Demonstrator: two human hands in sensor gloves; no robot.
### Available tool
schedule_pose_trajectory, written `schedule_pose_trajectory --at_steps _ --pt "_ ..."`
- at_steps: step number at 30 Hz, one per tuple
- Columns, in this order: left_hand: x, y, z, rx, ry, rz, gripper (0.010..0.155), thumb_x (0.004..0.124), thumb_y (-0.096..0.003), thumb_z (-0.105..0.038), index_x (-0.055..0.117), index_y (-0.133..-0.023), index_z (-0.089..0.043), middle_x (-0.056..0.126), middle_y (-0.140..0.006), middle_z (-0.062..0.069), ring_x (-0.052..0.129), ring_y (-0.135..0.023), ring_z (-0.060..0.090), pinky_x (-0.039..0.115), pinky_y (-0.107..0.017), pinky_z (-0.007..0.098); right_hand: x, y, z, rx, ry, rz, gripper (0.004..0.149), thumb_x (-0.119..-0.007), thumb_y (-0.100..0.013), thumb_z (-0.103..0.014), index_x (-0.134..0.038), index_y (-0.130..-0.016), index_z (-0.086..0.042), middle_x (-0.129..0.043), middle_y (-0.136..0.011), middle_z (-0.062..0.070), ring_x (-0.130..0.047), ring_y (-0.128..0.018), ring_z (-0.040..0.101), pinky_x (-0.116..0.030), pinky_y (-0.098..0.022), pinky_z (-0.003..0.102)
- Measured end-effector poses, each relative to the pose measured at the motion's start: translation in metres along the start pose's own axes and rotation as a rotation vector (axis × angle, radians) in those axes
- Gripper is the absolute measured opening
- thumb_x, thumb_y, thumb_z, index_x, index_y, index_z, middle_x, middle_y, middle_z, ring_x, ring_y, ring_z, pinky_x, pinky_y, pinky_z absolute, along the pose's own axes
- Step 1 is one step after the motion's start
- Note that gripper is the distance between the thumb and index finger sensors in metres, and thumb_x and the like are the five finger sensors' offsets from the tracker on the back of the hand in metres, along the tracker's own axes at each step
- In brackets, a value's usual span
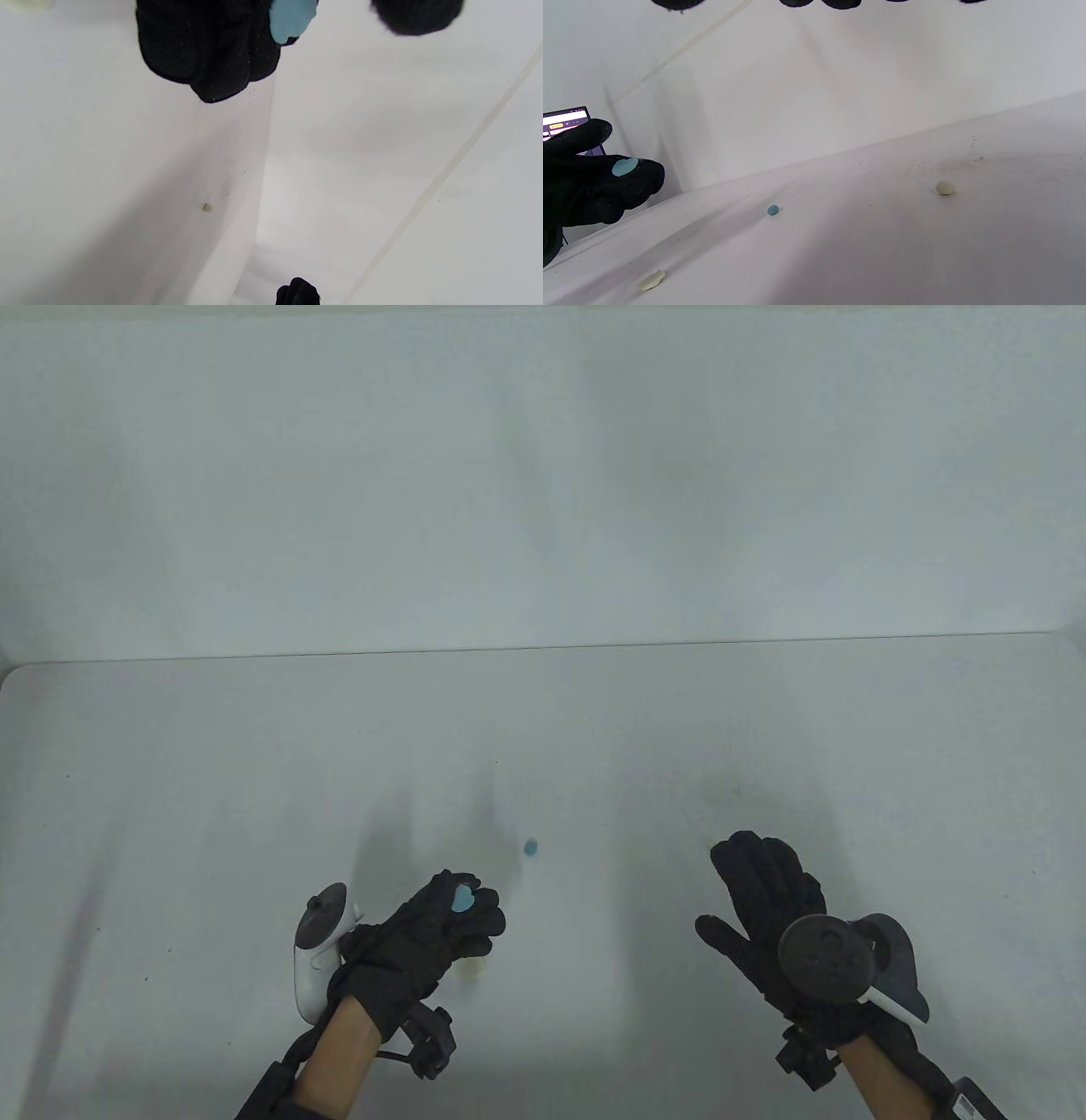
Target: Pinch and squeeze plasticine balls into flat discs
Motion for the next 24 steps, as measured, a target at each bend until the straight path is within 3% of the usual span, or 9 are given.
schedule_pose_trajectory --at_steps 3,6,10,14,19,21,24 --pt "-0.003 0.000 -0.002 -0.015 -0.056 -0.049 0.059 0.059 -0.0605 -0.033 0.047 -0.108 0.001 0.067 -0.103 0.023 0.084 -0.089 0.039 0.073 -0.069 0.046 0.001 0.001 -0.001 0.003 0.002 0.011 0.075 -0.050 -0.059 -0.060 -0.033 -0.116 -0.014 -0.033 -0.122 0.018 -0.038 -0.108 0.055 -0.047 -0.068 0.075" --pt "-0.005 0.001 -0.006 0.009 -0.131 -0.096 0.049 0.063 -0.0579 -0.028 0.065 -0.102 -0.006 0.081 -0.095 0.017 0.095 -0.081 0.034 0.080 -0.064 0.044 0.002 0.001 -0.001 0.005 0.000 0.012 0.075 -0.050 -0.059 -0.060 -0.033 -0.116 -0.014 -0.033 -0.122 0.018 -0.038 -0.108 0.055 -0.047 -0.068 0.075" --pt "-0.005 0.002 -0.009 0.008 -0.183 -0.104 0.048 0.069 -0.0552 -0.031 0.076 -0.099 -0.012 0.083 -0.097 0.017 0.094 -0.082 0.038 0.079 -0.063 0.048 0.002 0.001 -0.002 0.014 -0.001 0.017 0.075 -0.050 -0.059 -0.060 -0.033 -0.116 -0.014 -0.033 -0.122 0.018 -0.038 -0.108 0.055 -0.047 -0.068 0.075" --pt "0.000 0.000 -0.011 -0.015 -0.221 -0.057 0.048 0.071 -0.0550 -0.032 0.080 -0.098 -0.012 0.069 -0.104 0.022 0.084 -0.088 0.043 0.073 -0.065 0.054 0.002 0.001 -0.002 0.020 0.000 0.019 0.075 -0.050 -0.059 -0.060 -0.033 -0.116 -0.014 -0.033 -0.122 0.018 -0.038 -0.108 0.055 -0.047 -0.068 0.075" --pt "0.007 -0.002 -0.022 -0.022 -0.424 -0.121 0.049 0.074 -0.0537 -0.027 0.080 -0.097 -0.007 0.088 -0.083 0.010 0.101 -0.068 0.029 0.083 -0.058 0.046 0.002 0.002 -0.002 0.021 -0.006 0.017 0.075 -0.050 -0.059 -0.060 -0.033 -0.116 -0.014 -0.033 -0.122 0.018 -0.039 -0.108 0.055 -0.047 -0.068 0.075" --pt "0.010 -0.004 -0.025 -0.031 -0.480 -0.124 0.059 0.078 -0.0517 -0.028 0.068 -0.103 0.000 0.094 -0.077 0.007 0.106 -0.062 0.025 0.087 -0.055 0.043 0.002 0.002 -0.002 0.024 -0.010 0.016 0.075 -0.050 -0.059 -0.060 -0.033 -0.116 -0.014 -0.033 -0.122 0.018 -0.039 -0.108 0.055 -0.047 -0.068 0.075" --pt "0.013 -0.006 -0.029 -0.040 -0.516 -0.151 0.056 0.082 -0.0493 -0.031 0.075 -0.096 0.000 0.097 -0.073 0.005 0.110 -0.057 0.021 0.091 -0.052 0.039 0.002 0.002 -0.003 0.028 -0.014 0.012 0.075 -0.051 -0.059 -0.060 -0.033 -0.116 -0.014 -0.033 -0.122 0.018 -0.038 -0.108 0.055 -0.047 -0.068 0.075"
Point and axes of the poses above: the tracker on the back of each hand, its own z axis roughly to the little-finger side, its own y axis roughly from the fingertips to the wrist, x = y × z, the point moved 1 cm from there along -y, roughly from the wrist to the fingertips
